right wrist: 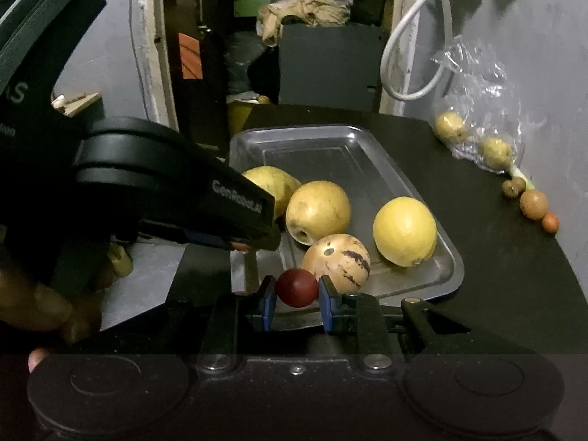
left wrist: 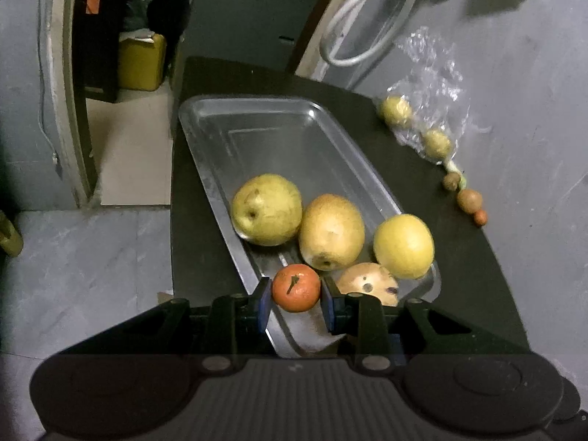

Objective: Organize fruits
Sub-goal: 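Carry the tangerine and red plum into the tray and open both tools, then move both tools back toward the remaining fruits beside the bag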

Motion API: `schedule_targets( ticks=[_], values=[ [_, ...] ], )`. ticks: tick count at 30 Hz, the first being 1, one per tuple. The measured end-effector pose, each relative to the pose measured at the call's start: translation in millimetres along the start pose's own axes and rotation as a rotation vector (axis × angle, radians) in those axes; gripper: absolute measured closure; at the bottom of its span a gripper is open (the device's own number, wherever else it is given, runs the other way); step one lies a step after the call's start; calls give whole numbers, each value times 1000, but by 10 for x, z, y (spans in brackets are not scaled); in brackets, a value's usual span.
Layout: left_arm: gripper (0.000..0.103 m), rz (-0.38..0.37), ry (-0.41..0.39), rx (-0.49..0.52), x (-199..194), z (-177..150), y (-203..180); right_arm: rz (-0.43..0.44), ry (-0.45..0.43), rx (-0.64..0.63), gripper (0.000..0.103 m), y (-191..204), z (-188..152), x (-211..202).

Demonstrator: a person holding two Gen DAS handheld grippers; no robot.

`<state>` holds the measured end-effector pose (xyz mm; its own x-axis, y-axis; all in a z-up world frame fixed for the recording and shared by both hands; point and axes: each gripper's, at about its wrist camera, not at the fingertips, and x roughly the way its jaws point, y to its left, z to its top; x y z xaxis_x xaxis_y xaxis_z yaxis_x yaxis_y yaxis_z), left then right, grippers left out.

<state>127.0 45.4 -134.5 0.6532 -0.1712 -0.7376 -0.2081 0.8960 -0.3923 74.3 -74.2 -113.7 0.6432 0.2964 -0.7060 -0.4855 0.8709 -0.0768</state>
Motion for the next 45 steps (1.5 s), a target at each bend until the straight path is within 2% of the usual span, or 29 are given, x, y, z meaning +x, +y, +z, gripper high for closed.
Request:
schedule_targets(
  ticks=[6,10,12,15,16,17,19,22,23,25,29,32,37,41,43,45],
  values=[
    [71,6,22,18,99,71,29,-11,10,32,76,19,-5,125],
    [60,3,29,45,131,118,22,-20,8,44,74,51,-17,136],
    [54,2,24,37,128,132,39,-25,4,41,69,63,-28,117],
    [45,-1,18,13,89,128,75,-38,-6,44,55,67,-62,54],
    [38,-7,6,8,49,117,88,-47,-14,48,47,73,-85,11],
    [25,-10,-13,4,-12,96,106,-50,-22,46,39,82,-106,-31],
    [12,6,-56,-22,-165,43,151,-48,-38,23,30,108,-153,-158],
    [1,5,-100,-75,-446,-51,233,-58,-50,2,13,98,-186,-373],
    [1,12,-110,-88,-537,-74,244,-63,-56,3,7,81,-187,-443],
    [1,17,-130,-79,-687,-119,230,-73,-54,11,2,39,-167,-553],
    [1,41,-162,8,-915,-262,141,-89,-24,46,2,-47,-106,-674],
    [1,73,-189,25,-1068,-405,82,-90,-21,42,1,-73,-94,-810],
    [1,76,-188,49,-1217,-590,51,-112,-17,4,1,-140,-114,-1030],
    [1,43,-101,67,-1180,-766,105,-141,65,17,1,-224,-218,-1079],
    [1,42,-55,52,-1163,-832,141,-148,83,56,1,-309,-265,-1125],
    [0,27,-42,43,-1177,-883,170,-175,79,100,1,-412,-296,-1201]
  ],
)
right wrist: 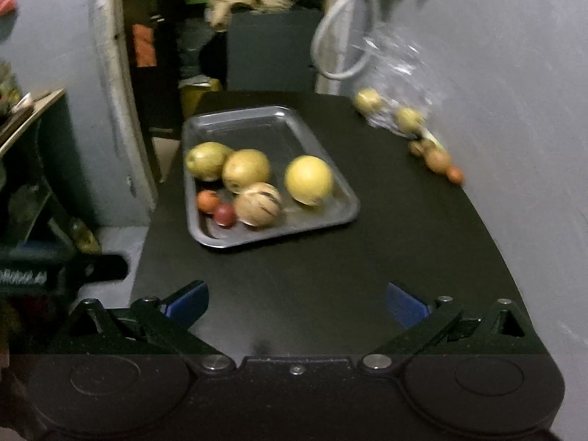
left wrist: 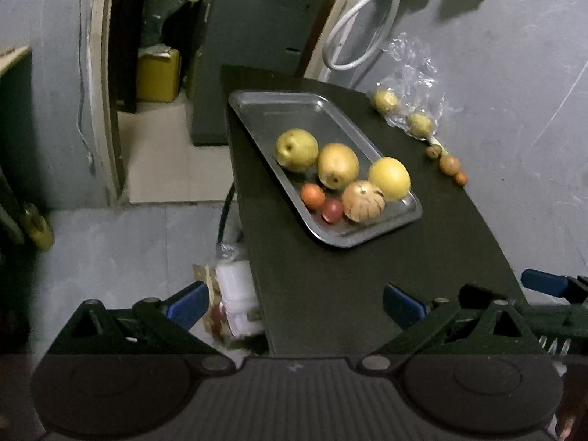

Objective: Organize fruits
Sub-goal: 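Move both tools back toward the remaining fruits beside the bag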

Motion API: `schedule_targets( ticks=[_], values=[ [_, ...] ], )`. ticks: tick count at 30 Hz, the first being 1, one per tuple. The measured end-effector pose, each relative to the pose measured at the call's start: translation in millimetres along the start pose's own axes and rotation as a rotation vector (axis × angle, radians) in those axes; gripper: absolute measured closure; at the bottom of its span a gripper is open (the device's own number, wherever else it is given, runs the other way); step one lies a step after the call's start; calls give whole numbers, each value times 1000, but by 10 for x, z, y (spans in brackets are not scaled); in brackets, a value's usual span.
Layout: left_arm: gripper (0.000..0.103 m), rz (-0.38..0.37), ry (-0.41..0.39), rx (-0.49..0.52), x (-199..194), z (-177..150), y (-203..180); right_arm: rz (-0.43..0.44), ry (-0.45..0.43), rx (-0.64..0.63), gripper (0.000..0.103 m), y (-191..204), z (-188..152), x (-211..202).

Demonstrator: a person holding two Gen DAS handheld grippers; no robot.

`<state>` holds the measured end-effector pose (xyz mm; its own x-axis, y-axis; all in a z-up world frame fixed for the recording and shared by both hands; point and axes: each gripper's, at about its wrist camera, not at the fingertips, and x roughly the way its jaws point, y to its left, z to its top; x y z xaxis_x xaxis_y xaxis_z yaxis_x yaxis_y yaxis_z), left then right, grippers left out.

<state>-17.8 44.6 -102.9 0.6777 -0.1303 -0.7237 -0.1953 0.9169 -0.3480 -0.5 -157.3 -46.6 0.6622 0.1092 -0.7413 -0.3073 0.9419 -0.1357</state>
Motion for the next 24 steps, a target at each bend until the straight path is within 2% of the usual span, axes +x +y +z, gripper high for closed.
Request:
schedule_targets(
  ticks=[3,6,10,13,17,19,21,24],
  values=[
    [1,-9,5,26,3,-35,-67,-54,-17,61,1,-175,-42,-87],
    [0,-22,13,66,47,-6,-171,-109,-114,124,1,-326,-101,-257],
    [0,3,42,116,173,38,-302,-220,-257,121,1,-447,-159,-522],
    [0,26,73,147,281,79,-389,-271,-291,107,1,-533,-220,-598],
    [0,39,103,179,377,138,-519,-288,-275,105,1,-665,-253,-558],
    [0,37,121,191,396,193,-592,-263,-278,114,1,-712,-242,-556],
    [0,32,118,210,389,260,-652,-234,-297,109,1,-740,-199,-571],
    [0,46,99,230,368,391,-717,-240,-326,78,1,-764,-109,-602]
  ],
)
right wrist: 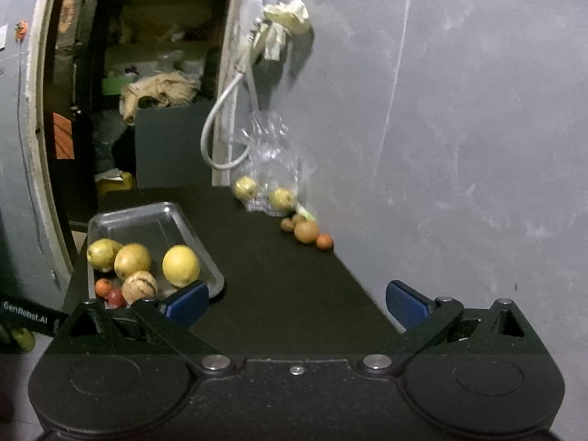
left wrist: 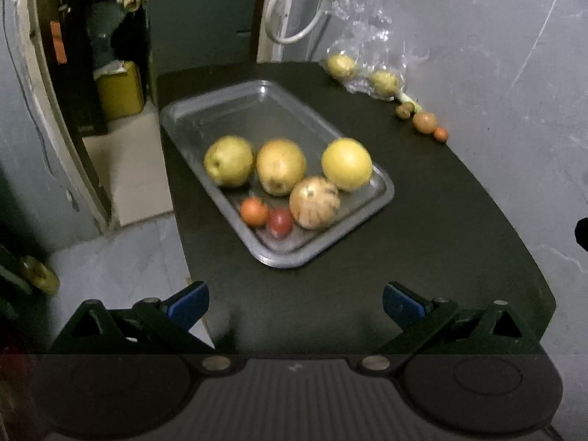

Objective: Organize fruits
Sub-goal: 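Move both tools back toward the remaining fruits beside the bag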

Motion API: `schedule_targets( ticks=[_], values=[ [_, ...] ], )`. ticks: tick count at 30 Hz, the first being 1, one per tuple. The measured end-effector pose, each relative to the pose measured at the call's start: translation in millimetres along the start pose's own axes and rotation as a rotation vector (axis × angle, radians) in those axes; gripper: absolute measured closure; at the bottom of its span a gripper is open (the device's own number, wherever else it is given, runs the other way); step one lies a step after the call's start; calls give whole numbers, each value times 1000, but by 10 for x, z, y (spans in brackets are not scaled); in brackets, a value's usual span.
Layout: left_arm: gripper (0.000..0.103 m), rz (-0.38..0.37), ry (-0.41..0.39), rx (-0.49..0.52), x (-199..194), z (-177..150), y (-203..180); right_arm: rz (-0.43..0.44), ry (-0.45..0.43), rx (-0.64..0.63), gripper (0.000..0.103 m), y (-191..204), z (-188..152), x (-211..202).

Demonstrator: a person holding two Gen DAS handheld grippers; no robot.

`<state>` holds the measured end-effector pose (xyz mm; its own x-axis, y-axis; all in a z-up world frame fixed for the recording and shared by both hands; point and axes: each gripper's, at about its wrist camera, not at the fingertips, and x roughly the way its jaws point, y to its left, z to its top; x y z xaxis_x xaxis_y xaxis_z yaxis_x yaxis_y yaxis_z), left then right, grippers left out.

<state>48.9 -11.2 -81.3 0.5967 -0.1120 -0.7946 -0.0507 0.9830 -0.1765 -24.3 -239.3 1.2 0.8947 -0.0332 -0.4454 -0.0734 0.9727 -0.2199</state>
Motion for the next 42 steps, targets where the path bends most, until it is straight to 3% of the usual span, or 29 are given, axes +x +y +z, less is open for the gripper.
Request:
schedule_targets(
  ticks=[5,15,26,39,42],
  values=[
    [0,4,-25,-6,-63,218,-29,6,-25,17,1,-105,139,90],
    [0,16,18,-11,82,574,-75,46,-26,15,1,-210,319,382],
    [0,28,38,54,341,1114,-460,168,-3,-104,1,-531,724,1163],
    [0,32,30,34,1096,1807,-864,132,192,-153,1,-374,494,2397],
    [0,-9,7,-12,1263,1896,-907,130,201,-143,1,-335,412,2588]
  ],
)
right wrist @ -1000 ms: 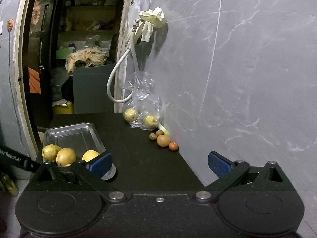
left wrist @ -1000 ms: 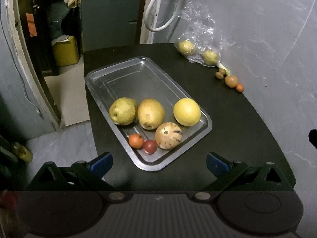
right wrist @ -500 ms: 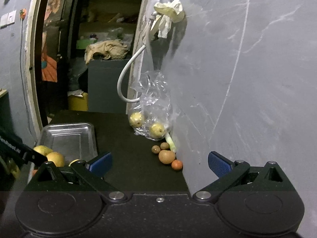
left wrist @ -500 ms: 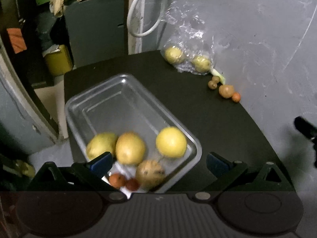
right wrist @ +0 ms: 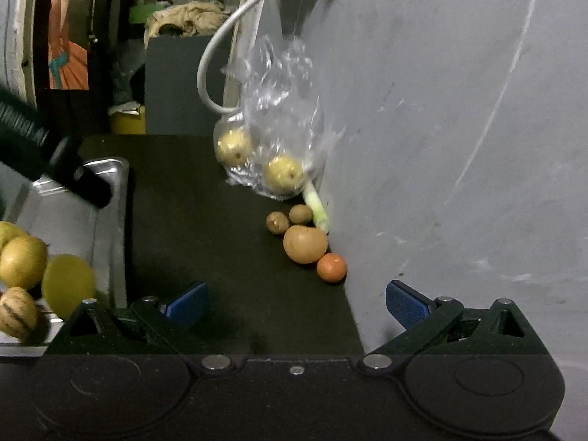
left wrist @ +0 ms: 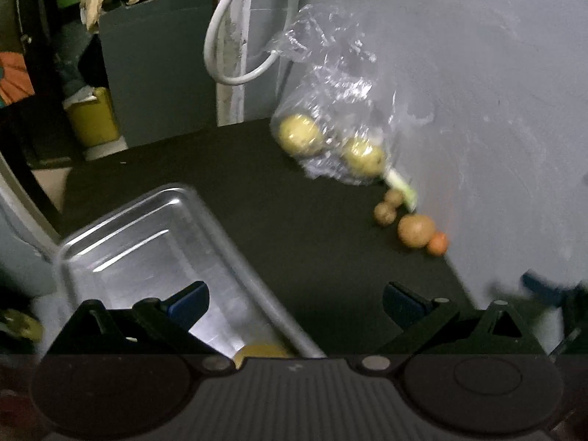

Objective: Organize fruits

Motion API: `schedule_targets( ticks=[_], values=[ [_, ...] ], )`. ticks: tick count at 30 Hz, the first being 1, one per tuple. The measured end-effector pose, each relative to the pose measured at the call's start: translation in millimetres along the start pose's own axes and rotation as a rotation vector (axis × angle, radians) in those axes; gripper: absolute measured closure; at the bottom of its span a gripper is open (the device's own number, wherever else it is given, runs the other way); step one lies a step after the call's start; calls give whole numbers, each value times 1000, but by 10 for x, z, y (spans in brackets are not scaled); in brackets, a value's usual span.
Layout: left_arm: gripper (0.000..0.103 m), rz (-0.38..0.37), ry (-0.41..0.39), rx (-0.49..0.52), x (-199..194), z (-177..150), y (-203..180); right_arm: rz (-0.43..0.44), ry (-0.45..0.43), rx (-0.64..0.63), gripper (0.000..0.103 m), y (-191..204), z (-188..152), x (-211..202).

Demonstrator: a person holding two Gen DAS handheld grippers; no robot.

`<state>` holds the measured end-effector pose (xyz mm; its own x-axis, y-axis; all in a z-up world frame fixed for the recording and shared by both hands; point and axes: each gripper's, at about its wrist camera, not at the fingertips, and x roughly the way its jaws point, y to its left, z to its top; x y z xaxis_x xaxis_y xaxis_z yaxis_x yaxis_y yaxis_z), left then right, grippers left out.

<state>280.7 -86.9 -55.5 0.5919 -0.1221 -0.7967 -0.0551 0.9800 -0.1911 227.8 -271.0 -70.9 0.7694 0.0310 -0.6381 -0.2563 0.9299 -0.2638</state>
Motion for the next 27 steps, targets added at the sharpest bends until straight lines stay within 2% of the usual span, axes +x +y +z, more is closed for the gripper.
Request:
schedule_targets(
  ticks=[5,14,21,27],
  values=[
    [1,-62,-8,-65,380,118,-116,-27,9,11,1,46,-8,328],
    [1,-99,2,-20,960,360,-392,-52,10,22,1,113,-36,790],
    [1,-43,34,104,1341,482,-618,-107,-50,-57,4,196,37,971],
    [1,-53,66,105,1551,541,-691,-115,-58,-75,9,227,93,1100]
  ],
)
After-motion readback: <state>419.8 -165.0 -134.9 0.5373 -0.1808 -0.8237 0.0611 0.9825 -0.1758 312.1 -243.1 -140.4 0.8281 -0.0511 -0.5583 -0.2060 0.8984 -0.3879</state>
